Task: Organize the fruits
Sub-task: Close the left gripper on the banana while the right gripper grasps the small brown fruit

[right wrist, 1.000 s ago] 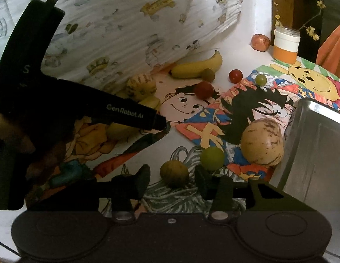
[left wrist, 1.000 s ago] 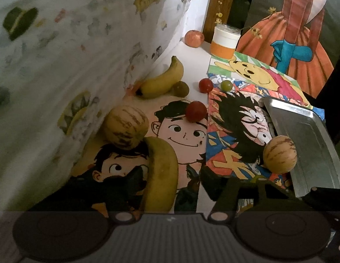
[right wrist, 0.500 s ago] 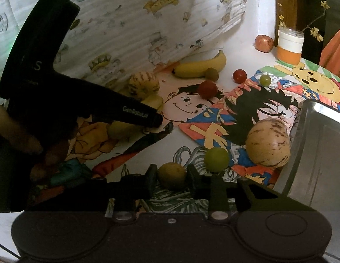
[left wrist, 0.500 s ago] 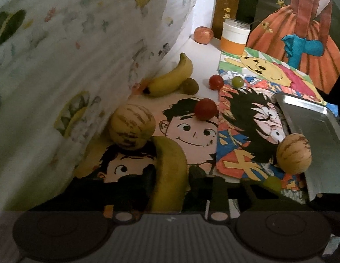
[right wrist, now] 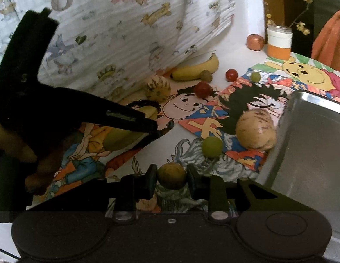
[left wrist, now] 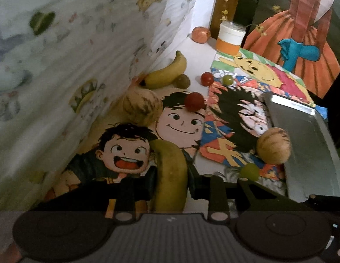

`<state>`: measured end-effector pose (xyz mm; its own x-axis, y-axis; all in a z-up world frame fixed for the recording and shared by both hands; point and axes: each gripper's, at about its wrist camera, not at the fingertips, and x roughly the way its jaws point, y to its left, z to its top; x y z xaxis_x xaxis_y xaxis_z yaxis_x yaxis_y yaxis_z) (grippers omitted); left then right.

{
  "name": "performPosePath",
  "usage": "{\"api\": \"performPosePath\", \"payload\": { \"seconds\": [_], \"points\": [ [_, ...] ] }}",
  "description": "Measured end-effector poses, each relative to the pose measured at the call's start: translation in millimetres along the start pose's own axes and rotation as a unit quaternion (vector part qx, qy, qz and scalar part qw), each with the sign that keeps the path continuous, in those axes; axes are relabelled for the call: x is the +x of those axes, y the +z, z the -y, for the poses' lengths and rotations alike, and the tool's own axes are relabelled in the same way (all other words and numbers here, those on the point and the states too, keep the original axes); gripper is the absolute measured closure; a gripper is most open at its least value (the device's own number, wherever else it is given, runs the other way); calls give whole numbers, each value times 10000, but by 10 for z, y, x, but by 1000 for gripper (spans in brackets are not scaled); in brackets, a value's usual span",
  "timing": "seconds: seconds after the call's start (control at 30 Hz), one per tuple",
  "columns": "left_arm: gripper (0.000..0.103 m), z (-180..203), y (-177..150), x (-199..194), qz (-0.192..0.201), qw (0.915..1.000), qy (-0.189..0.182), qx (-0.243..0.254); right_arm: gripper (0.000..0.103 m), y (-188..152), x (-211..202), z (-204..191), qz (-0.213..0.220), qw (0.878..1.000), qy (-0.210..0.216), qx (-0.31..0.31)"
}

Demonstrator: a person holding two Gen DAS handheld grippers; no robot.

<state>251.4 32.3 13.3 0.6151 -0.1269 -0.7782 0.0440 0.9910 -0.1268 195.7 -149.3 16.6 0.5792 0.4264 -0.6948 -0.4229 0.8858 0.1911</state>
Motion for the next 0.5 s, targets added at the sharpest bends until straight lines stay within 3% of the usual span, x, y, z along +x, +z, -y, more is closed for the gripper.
{"api": "performPosePath", "payload": {
  "seconds": [0.3,0.5],
  "points": [
    [70,220,-105,-364,125,9990,-397,-133,72,-173,-450,200,397,9981,-246,411],
    [70,554,-137,-455,214,9970,-738,-34,72,-323,-745,509,665,9925,-688,758]
  ]
}}
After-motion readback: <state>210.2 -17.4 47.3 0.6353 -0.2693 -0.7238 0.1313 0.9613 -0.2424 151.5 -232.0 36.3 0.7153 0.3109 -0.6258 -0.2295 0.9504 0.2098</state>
